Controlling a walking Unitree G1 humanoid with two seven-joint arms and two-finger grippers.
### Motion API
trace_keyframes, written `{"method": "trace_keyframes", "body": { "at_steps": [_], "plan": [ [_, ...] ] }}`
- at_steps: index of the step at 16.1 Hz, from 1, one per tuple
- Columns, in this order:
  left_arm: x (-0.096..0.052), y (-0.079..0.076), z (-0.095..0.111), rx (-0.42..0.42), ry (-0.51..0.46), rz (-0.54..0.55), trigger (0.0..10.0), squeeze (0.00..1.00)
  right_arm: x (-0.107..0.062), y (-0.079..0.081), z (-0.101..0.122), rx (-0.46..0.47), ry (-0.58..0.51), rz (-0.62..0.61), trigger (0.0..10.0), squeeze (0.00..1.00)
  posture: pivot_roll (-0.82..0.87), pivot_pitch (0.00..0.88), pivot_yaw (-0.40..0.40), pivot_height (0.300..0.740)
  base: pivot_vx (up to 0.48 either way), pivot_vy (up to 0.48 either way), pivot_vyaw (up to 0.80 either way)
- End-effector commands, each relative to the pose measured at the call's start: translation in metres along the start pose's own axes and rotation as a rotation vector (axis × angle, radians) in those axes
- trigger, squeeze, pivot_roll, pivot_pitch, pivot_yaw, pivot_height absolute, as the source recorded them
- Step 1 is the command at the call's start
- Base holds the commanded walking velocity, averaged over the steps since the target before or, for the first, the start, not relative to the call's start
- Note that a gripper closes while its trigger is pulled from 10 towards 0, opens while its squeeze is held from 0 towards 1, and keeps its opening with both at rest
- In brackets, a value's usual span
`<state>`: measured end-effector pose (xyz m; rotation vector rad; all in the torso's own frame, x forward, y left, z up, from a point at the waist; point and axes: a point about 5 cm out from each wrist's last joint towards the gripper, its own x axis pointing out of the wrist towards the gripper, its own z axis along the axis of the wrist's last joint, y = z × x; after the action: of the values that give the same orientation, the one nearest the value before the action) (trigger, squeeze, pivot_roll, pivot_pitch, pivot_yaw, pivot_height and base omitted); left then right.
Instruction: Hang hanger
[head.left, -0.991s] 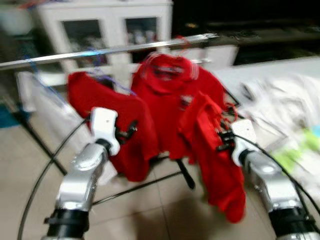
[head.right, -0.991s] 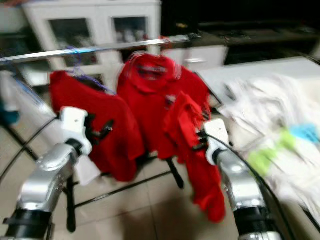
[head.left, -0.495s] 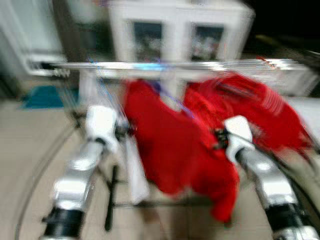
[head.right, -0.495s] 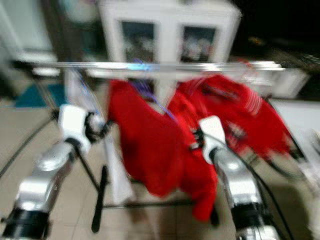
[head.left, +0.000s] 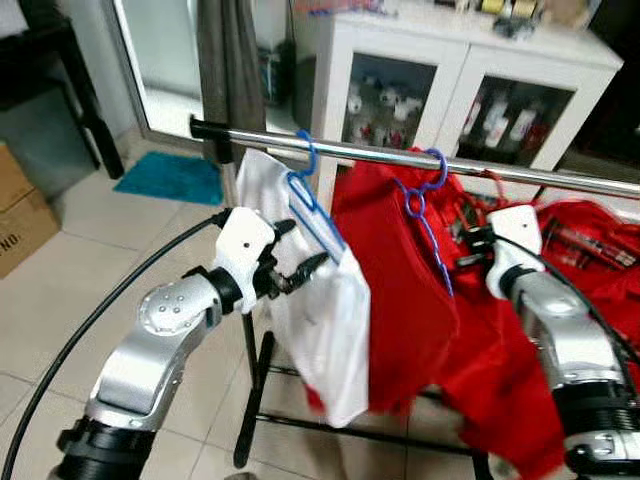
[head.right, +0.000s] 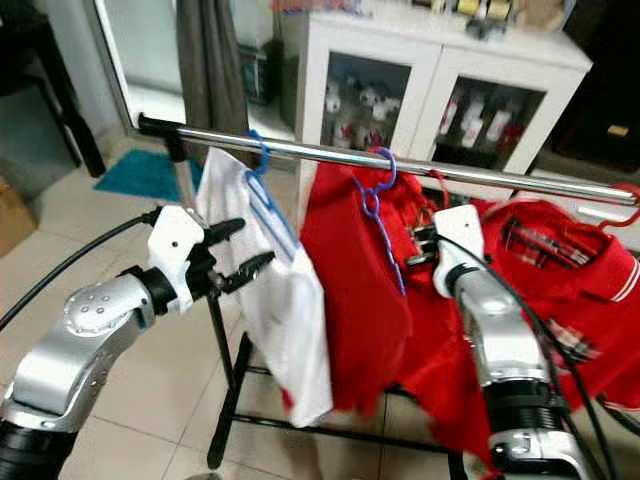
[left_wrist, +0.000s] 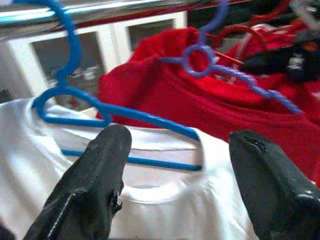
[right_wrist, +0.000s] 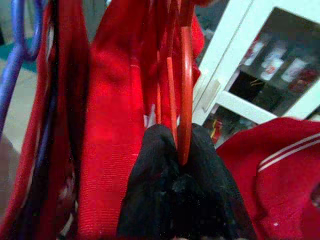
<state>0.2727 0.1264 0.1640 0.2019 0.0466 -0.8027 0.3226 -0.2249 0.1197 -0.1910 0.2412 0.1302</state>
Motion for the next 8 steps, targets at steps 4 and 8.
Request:
{"method": "trace_keyframes", "body": {
  "at_steps": [4,8],
  "plan": [
    [0.001,-0.008,0.003,-0.007,0.005,-0.082,10.0,0.0,0.004,-0.024,0.011,-0.007,0.034,-0.051,10.0,0.0,0.0,0.0,-0.052,0.74,0.0,0.0,0.0],
    [0.003,-0.009,-0.004,-0.03,0.055,-0.094,10.0,0.0,0.034,-0.017,0.026,-0.049,0.159,0.036,10.0,0.0,0.0,0.0,-0.055,0.74,0.0,0.0,0.0]
  ]
}}
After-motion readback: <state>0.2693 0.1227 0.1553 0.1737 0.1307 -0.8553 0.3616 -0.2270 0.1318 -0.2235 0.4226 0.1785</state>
